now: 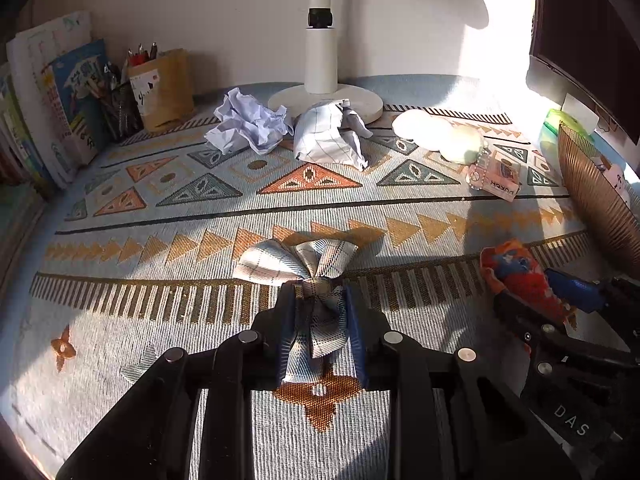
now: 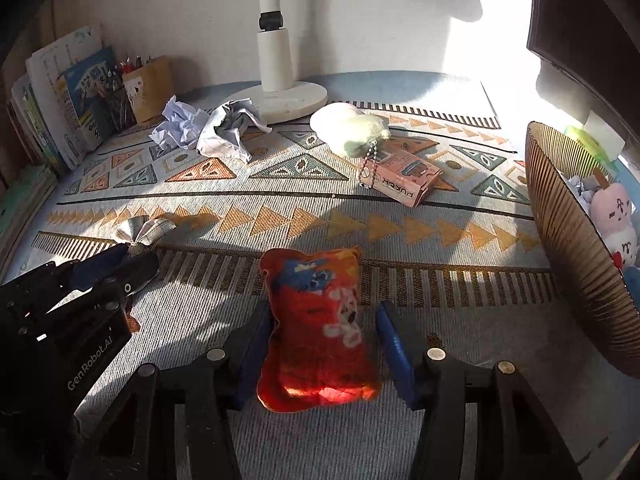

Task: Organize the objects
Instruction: 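Lift the plaid bow with the left gripper while the right lifts the red bag, then carry the bow and red bag over the wicker bowl and open both grippers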

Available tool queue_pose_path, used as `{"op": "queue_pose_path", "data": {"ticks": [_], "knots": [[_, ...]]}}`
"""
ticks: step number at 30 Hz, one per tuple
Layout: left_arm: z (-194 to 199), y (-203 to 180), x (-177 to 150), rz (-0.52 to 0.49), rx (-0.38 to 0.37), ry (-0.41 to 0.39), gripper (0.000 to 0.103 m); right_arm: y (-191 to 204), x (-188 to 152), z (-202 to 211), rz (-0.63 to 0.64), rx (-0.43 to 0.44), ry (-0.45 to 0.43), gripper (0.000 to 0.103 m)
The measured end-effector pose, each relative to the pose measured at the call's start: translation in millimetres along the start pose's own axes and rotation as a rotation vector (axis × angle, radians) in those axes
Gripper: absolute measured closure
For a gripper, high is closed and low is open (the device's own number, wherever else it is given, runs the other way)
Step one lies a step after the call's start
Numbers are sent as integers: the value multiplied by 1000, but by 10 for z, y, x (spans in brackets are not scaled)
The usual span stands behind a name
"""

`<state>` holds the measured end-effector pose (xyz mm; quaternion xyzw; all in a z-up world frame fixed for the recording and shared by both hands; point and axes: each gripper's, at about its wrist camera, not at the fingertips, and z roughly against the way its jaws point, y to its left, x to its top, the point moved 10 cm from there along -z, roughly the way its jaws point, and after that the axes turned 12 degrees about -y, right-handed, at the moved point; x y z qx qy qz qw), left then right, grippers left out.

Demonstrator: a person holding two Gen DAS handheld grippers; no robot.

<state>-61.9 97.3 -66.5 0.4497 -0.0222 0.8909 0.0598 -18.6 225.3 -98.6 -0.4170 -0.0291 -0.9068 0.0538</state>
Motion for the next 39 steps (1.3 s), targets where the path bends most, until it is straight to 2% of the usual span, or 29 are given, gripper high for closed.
{"op": "queue_pose_path", "data": {"ticks": [3,6,16,22,27,30,34,36,39], "knots": [[-1,-15,0,-1,-4,0,80,11,11,14,10,-3,-11,61],[-2,-18,1,-3,-8,1,80,3,49,73,24,-32,-47,66],[3,-27,4,-13,-5,1,80,-27,75,99,13,-47,-64,68],[31,-19,37,-40,25,-16,81,-10,197,351,17,-46,-191,69],[246,-249,319,-109,17,-97,82,-303,359,623,-128,-22,-227,71],[464,-580,717,-138,-52,-179,81,-735,690,1043,-184,-82,-333,71],[658,-1245,1259,-152,-208,-260,81,-1545,1083,1561,-296,-226,-460,71],[682,-1644,1421,-170,-290,-273,79,-1922,1162,1667,-350,-294,-475,71],[623,-2241,1472,-196,-401,-253,78,-2341,1147,1685,-423,-364,-438,71]]}}
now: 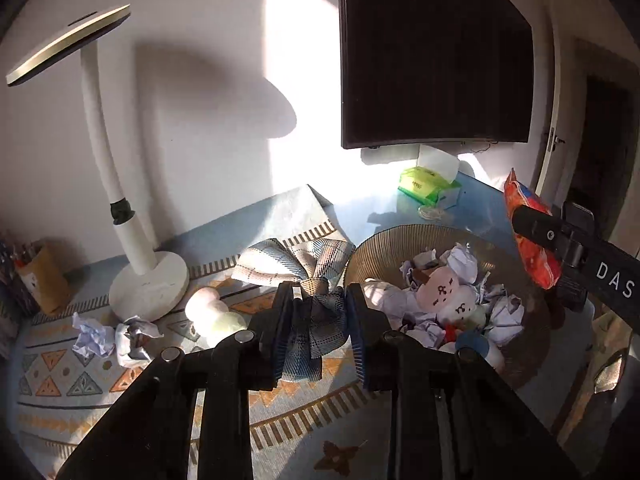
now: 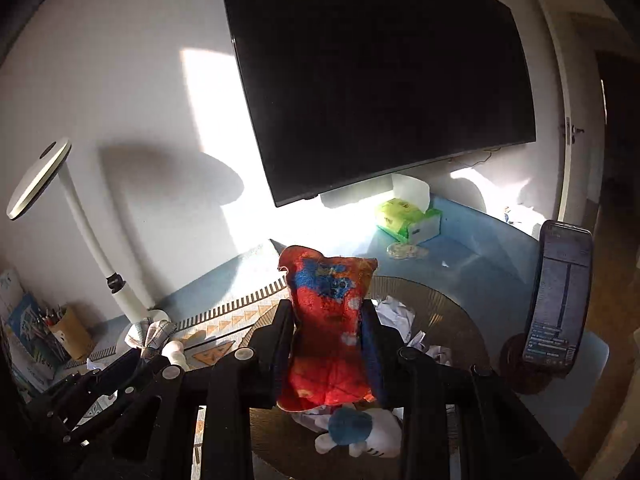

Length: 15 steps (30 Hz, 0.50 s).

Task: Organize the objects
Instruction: 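Carry the bow and red bag over the wicker bowl and open both grippers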

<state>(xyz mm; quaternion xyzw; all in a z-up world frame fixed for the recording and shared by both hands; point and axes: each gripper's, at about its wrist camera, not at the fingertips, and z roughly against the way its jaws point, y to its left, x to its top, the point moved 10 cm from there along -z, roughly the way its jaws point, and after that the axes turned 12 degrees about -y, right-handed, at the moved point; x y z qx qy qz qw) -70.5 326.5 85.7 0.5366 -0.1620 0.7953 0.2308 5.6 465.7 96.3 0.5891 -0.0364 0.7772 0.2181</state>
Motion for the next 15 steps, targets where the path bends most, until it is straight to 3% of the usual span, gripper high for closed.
{"op": "queue_pose_path", "data": {"ticks": [2,4,6,11,15], "knots": [[-146,-238,16,42,-91,21,76,-116,34,-56,-3,-11,15,70],[-244,-418,8,67,-182,40,61,-188,10,-157,39,-41,59,66],[-299,-447,-29,72,-198,58,31,-244,-46,-195,29,-39,95,62],[-98,-100,-70,131,-156,27,26,-116,-53,-66,47,-10,61,62],[212,343,-70,168,-81,-15,26,302,-129,49,66,85,71,62]]}}
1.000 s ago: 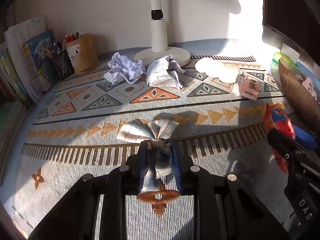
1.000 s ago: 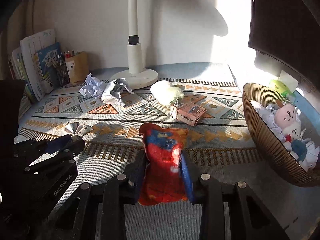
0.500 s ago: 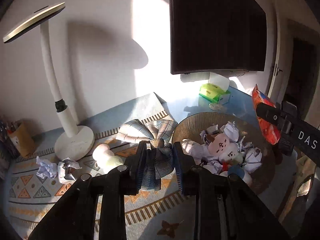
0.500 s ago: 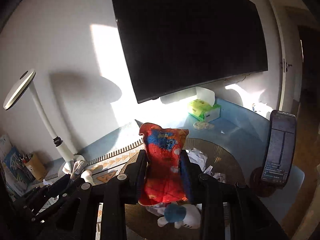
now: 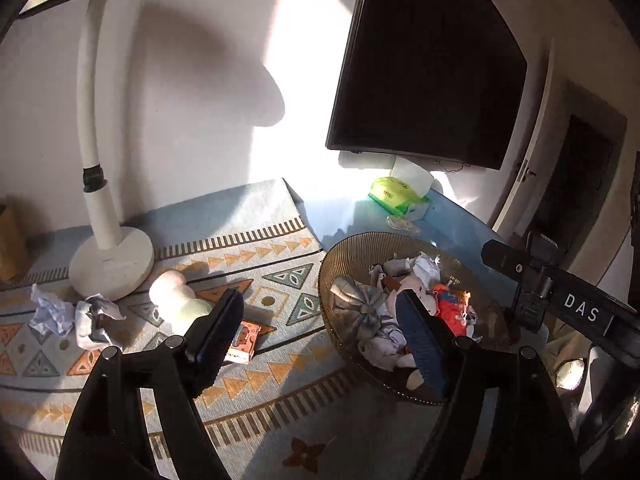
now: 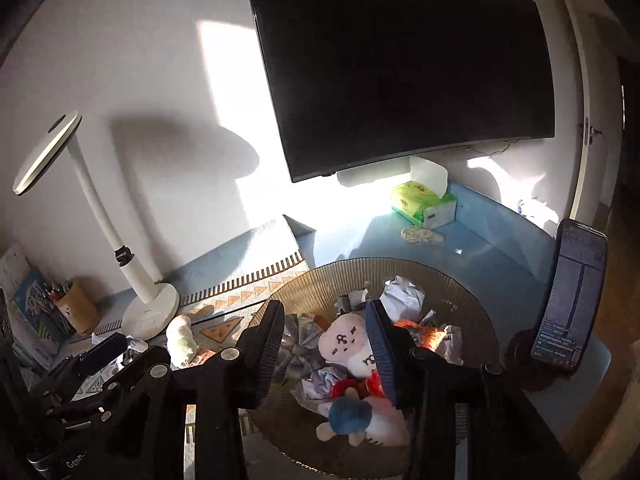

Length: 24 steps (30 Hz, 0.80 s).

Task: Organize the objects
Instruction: 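Carry the bow and red bag over the wicker bowl and open both grippers, then move both grippers back toward the crumpled papers by the lamp base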

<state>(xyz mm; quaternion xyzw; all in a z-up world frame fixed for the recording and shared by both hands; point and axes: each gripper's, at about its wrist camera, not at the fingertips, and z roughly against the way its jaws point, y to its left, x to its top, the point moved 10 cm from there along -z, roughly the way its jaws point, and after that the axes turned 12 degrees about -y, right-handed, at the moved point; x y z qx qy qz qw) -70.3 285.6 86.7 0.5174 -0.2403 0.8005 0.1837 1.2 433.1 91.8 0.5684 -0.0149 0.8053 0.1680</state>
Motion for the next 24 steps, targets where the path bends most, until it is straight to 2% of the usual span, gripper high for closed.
{"op": "queue_pose_path", "data": {"ticks": [3,6,10,13,15,18,21,22,23,24], "knots": [[360,427,-13,24,93,-41,26,461,-111,51,24,93,11,59],[714,937,-161,30,236,-60,25,1007,-379,34,67,202,53,53],[945,1558,-705,35,409,17,25,1655,-1009,-68,148,310,125,53],[884,1867,-1061,92,452,89,25,1952,-1430,-199,191,343,180,53],[834,1975,-1117,77,488,95,25,2052,-1583,-284,213,352,188,53],[760,2061,-1164,92,507,86,25,2081,-1740,-415,249,337,192,53],[695,2103,-1303,98,537,134,25,2021,-1929,-550,219,332,247,53],[708,2095,-1286,91,542,121,25,2013,-1934,-567,219,326,253,53],[716,2088,-1277,83,548,115,25,2016,-1899,-551,218,327,231,52],[715,2076,-1277,74,552,112,25,2015,-1885,-537,224,323,217,47]]}}
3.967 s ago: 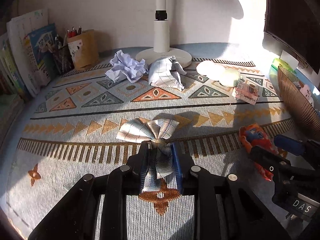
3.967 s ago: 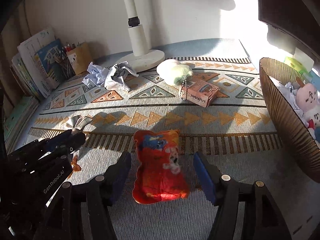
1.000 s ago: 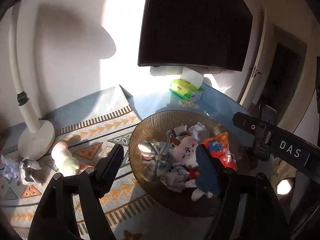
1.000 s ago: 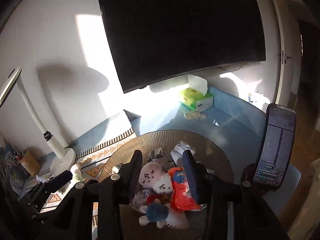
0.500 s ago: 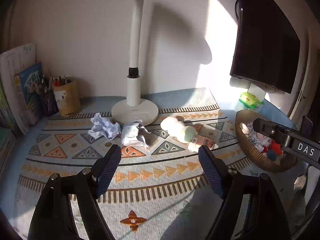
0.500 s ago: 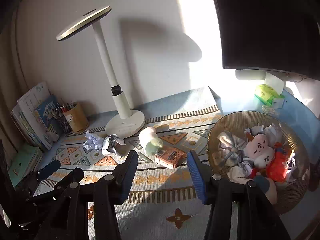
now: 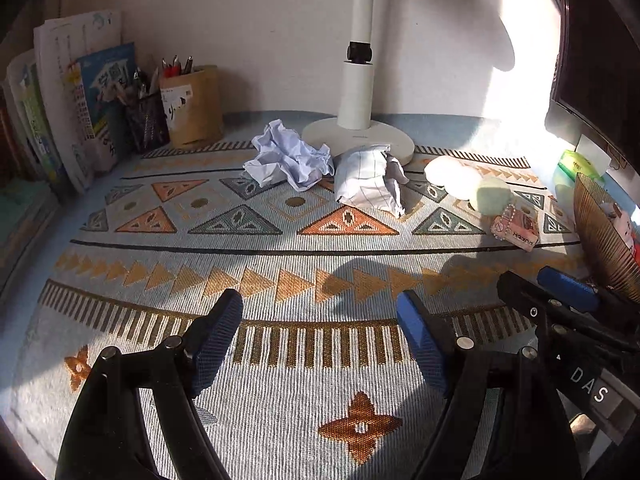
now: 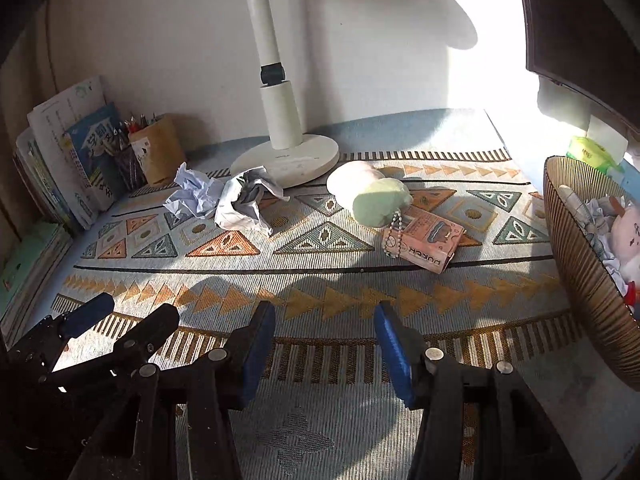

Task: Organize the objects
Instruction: 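Move both grippers back toward the crumpled papers by the lamp base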

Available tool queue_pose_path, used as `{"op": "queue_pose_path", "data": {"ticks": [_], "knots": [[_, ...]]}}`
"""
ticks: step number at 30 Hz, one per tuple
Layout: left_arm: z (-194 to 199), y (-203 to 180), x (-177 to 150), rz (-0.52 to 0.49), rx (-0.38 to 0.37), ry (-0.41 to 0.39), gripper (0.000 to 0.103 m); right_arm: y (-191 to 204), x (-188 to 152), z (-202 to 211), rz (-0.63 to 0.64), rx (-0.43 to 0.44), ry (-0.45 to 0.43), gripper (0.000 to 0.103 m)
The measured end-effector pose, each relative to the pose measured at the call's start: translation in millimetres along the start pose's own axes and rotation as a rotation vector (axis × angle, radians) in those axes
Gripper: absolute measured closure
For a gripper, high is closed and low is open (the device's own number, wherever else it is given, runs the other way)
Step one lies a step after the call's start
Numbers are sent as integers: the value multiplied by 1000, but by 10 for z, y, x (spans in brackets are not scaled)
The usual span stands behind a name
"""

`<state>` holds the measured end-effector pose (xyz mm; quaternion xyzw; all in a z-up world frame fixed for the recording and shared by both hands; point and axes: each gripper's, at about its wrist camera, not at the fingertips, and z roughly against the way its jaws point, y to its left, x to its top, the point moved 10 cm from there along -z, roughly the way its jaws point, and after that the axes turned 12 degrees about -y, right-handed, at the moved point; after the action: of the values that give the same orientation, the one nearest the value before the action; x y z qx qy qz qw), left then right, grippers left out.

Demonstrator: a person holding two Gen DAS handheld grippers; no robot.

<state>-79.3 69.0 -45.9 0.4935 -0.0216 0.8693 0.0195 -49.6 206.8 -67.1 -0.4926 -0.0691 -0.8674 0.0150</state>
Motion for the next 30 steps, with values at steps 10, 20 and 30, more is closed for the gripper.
{"op": "queue_pose_path", "data": {"ticks": [10,20,30], "knots": [[-29,30,-11,7,23,12,25,31,9,22,38,-24,-13,42],[-32,34,-18,9,30,19,25,24,-11,10,33,-22,-1,41],[-19,416,182,21,-19,153,25,334,30,-76,66,175,179,40]]}}
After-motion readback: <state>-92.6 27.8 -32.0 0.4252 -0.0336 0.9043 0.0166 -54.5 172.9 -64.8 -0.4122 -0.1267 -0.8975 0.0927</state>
